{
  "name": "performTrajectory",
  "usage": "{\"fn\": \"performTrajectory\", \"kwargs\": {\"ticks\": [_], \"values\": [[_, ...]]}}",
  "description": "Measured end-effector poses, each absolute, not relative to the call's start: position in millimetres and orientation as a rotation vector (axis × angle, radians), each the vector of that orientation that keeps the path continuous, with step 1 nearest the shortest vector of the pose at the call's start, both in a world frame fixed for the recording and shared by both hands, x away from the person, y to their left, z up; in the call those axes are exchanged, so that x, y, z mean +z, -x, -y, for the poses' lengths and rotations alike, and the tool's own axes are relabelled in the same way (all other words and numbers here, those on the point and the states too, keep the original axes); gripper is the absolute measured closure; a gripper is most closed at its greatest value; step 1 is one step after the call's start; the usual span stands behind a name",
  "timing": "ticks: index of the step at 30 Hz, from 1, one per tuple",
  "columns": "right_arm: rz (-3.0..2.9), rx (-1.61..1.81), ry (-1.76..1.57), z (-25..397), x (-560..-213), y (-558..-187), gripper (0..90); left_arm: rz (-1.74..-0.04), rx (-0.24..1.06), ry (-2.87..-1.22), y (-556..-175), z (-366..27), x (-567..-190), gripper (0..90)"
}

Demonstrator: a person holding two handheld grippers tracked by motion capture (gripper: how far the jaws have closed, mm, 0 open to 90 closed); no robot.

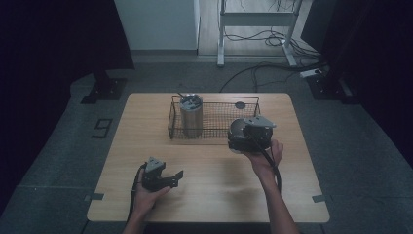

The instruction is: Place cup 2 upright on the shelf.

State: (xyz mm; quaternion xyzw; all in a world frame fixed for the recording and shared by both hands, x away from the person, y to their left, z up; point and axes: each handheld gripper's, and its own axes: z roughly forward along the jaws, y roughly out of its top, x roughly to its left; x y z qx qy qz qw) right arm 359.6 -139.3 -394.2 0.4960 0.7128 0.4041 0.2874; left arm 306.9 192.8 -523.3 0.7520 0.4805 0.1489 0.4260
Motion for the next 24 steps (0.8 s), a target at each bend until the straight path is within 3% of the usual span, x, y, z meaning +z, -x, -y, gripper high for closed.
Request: {"fn": "performTrajectory", "kwargs": {"ticks": [24], "values": [[-1.867,1.096,-1.350,141.2,-385.0,-383.8,5.8,-1.210,0.349,-1.891,-307.6,-192.2,-526.7,14.6]]}}
